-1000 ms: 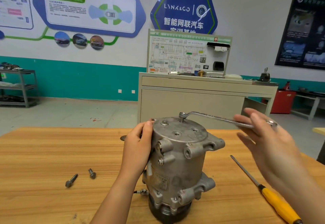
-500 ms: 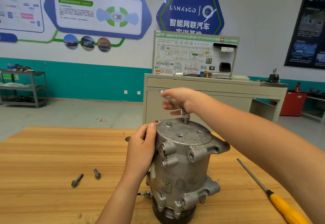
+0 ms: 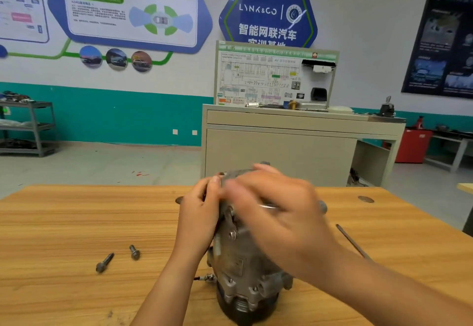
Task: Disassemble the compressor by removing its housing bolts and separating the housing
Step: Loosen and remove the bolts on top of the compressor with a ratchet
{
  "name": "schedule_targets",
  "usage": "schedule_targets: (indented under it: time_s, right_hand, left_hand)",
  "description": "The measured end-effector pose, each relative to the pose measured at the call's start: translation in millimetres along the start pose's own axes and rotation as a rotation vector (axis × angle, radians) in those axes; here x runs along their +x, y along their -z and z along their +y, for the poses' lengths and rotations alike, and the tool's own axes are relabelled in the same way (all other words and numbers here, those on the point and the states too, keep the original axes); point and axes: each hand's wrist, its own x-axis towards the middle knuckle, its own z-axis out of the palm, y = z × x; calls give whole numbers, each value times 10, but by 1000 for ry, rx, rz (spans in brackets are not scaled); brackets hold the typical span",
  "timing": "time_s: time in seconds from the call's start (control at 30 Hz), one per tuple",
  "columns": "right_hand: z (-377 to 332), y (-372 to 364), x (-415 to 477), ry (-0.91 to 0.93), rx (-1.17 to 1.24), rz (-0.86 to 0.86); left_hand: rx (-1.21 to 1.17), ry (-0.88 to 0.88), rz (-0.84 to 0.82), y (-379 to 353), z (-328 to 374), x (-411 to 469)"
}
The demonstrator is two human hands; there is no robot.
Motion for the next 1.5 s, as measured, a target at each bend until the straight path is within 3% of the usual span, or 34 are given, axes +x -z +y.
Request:
schedule_targets:
  time_s: [0.13, 0.23, 0.33, 0.47, 0.57, 0.63, 0.73, 0.83, 1.0, 1.07, 1.23, 1.33, 1.43, 1.5]
  right_hand:
    - [281, 543, -369, -369, 191, 580]
    - [734, 761, -270, -705, 329, 803]
    - [1144, 755, -58, -968, 495, 798]
    - [1421, 536, 207, -1173, 659, 592]
    - [1465, 421, 372, -1196, 763, 458]
    - [1459, 359, 448, -1189, 849, 393]
    - [1431, 338, 551, -1146, 963, 455]
    - [1431, 450, 610, -1073, 1088, 578]
    - [1403, 681, 438, -1053, 776, 523]
    - [1401, 786, 304, -1022, 676, 499]
    - [1300, 915, 69, -1033, 521, 417]
    - [1263, 930, -40, -1007, 473, 439]
    - [1242, 930, -98, -977, 454, 487]
    - [1211, 939, -119, -983, 530, 517]
  left_hand:
    - [-98, 52, -1, -15, 22, -15]
    - [-98, 67, 4, -12, 59, -34]
    - [-90, 98, -23, 9, 115, -39]
    - [61, -7, -4, 73, 205, -11]
    - [316, -226, 13, 127, 358, 78]
    - [482, -231, -176, 104, 496, 199]
    - [722, -207, -463, -6, 663, 409]
    - [817, -247, -578, -162, 735, 550]
    - [850, -411, -678, -282, 729, 666]
    - [696, -414, -616, -248, 748, 698]
    - [107, -307, -104, 271, 932, 858]
    - [328, -236, -51, 888, 551, 740]
    - [735, 44, 5, 1581, -307, 333]
    - [828, 242, 107, 1958, -813, 24]
